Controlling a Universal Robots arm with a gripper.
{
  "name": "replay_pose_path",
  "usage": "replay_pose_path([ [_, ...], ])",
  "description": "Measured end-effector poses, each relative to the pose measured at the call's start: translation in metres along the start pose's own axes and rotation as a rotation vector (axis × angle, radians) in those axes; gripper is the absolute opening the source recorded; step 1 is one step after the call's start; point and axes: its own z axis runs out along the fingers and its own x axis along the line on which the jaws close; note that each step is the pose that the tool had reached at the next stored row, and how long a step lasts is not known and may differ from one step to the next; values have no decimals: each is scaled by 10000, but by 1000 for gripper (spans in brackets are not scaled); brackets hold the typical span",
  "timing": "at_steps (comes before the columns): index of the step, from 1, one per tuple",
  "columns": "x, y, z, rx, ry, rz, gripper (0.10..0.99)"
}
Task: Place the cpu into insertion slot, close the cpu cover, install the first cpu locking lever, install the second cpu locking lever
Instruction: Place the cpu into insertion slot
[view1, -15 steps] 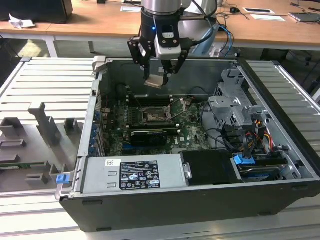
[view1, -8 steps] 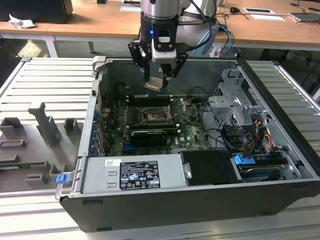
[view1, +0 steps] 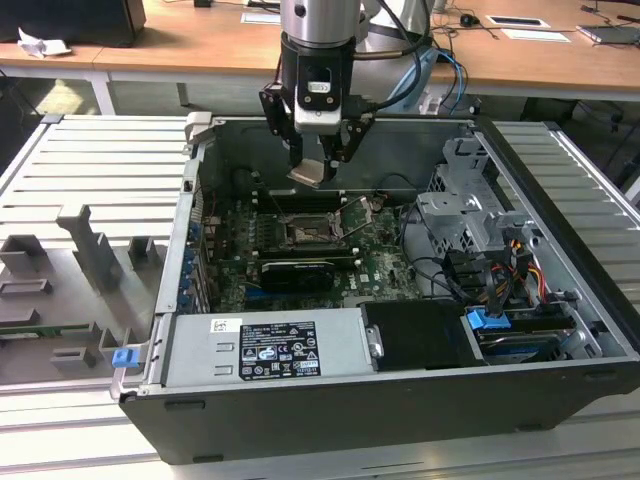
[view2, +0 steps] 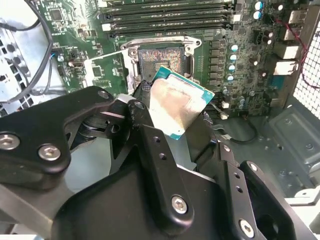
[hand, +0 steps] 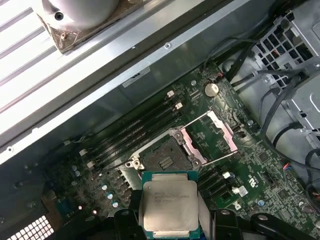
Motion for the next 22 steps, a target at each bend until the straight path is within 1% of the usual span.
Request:
replay_pose_path([
  [8,2,-5,43,-14,-63,766,529],
  [12,2,-8,73,-23,-106,1276,529],
  [16,1,-11,107,-33,-156,1888,529],
  [19,0,-15,155,-46,-220,2643,529],
  [22,0,-16,173,-52,-262,3147,529],
])
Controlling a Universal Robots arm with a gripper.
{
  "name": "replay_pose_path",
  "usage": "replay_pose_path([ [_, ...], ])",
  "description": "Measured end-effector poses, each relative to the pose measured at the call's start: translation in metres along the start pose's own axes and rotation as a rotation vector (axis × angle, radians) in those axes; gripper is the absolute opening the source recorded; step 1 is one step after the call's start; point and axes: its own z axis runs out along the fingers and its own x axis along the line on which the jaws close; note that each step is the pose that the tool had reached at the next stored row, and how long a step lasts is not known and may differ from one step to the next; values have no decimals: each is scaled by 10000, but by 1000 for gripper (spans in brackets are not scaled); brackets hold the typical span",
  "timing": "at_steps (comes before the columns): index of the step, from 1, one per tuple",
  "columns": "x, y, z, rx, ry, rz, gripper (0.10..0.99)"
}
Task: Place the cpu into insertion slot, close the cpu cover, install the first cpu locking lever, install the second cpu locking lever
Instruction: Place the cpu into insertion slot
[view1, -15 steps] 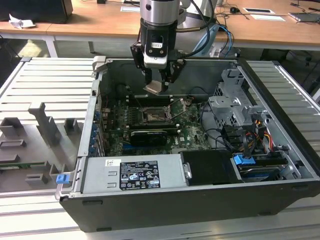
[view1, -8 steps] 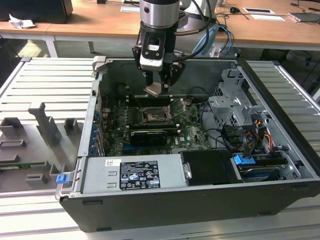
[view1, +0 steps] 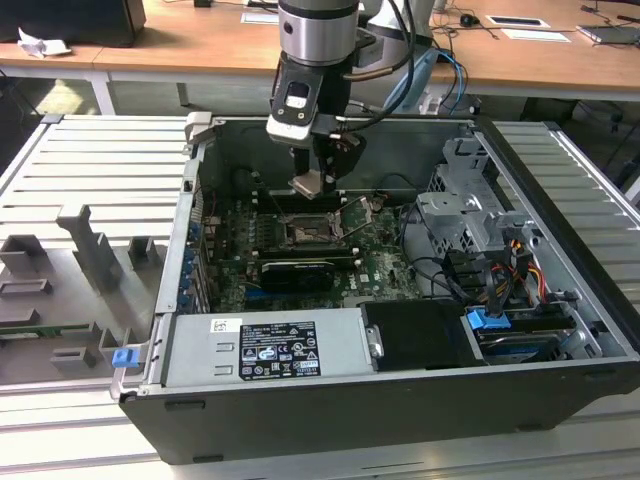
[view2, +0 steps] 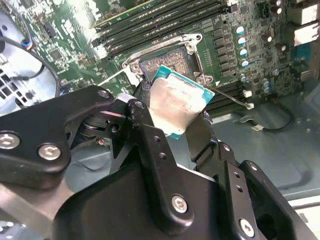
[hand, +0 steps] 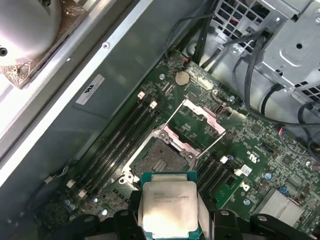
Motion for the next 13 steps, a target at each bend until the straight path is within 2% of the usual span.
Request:
replay_pose_path([
  [3,-1,-1,10,-5,-37,426,529],
  [6,-1,-2,23,-1,-60,564,529],
  [13,-2,-1,28,48,-175,1013,529],
])
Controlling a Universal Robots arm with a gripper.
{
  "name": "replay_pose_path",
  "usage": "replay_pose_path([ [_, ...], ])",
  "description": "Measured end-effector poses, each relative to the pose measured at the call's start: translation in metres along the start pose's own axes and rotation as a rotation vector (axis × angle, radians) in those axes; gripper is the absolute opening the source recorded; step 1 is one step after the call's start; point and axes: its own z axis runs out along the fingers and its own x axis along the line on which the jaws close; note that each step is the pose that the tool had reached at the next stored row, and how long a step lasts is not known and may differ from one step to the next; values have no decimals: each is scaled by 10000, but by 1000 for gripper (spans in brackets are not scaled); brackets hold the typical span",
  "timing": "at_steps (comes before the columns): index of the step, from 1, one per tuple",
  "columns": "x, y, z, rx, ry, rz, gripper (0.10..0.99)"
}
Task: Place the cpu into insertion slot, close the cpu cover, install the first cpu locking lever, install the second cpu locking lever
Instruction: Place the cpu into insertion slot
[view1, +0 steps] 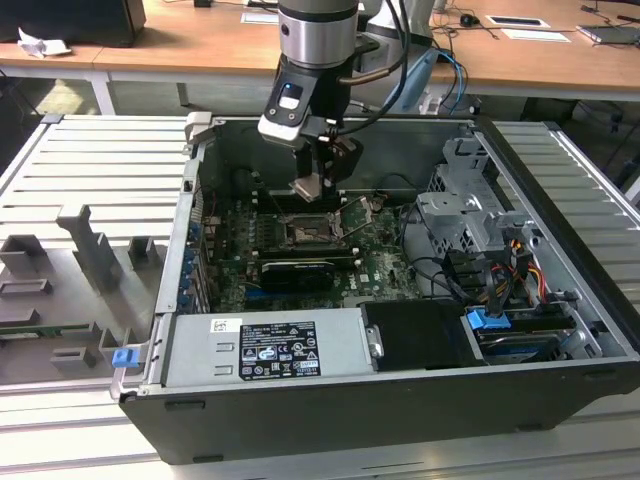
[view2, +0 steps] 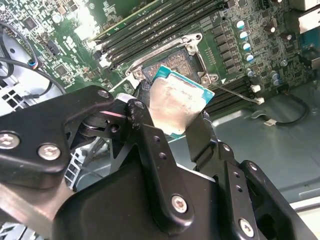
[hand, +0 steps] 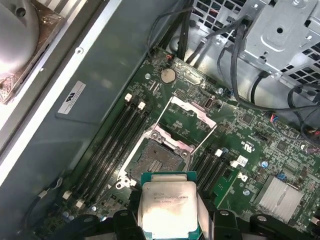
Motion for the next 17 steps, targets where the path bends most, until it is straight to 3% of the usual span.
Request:
replay_pose_path([
  [5,-2,4,4,50,-133,573,529],
  [13,-3,3,25,63,-253,1821,529],
  [17,-3,1,58,59,-343,3102,529],
])
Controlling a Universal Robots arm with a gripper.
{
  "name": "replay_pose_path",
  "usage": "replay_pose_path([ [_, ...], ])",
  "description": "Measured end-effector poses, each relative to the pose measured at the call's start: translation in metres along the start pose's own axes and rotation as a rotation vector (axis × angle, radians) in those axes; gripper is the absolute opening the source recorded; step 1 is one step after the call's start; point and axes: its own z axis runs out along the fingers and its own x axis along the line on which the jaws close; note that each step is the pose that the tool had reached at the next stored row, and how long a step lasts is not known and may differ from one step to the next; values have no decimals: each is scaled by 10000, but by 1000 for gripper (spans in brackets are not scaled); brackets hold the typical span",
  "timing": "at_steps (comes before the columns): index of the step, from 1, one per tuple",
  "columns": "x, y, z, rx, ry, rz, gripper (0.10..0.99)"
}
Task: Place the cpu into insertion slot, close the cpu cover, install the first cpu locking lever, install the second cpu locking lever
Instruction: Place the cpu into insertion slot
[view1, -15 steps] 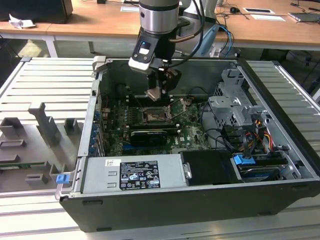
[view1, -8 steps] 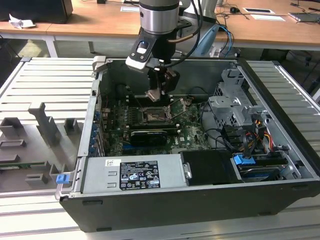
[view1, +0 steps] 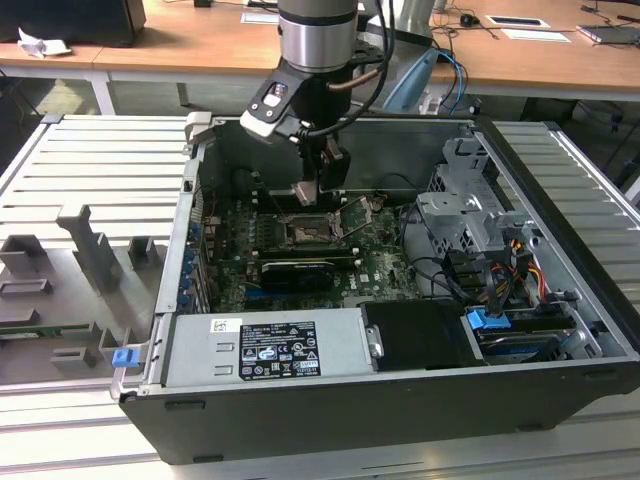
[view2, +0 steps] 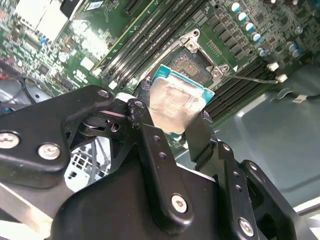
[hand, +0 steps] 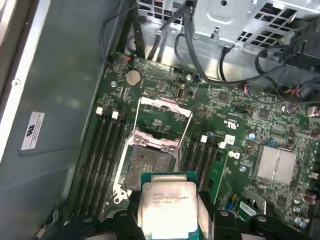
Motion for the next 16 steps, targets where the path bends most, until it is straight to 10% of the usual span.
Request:
replay_pose_path([
  [11,1,-7,116,9,-164,2449,529],
  [16,3,-15,224,7,-150,2477,529],
])
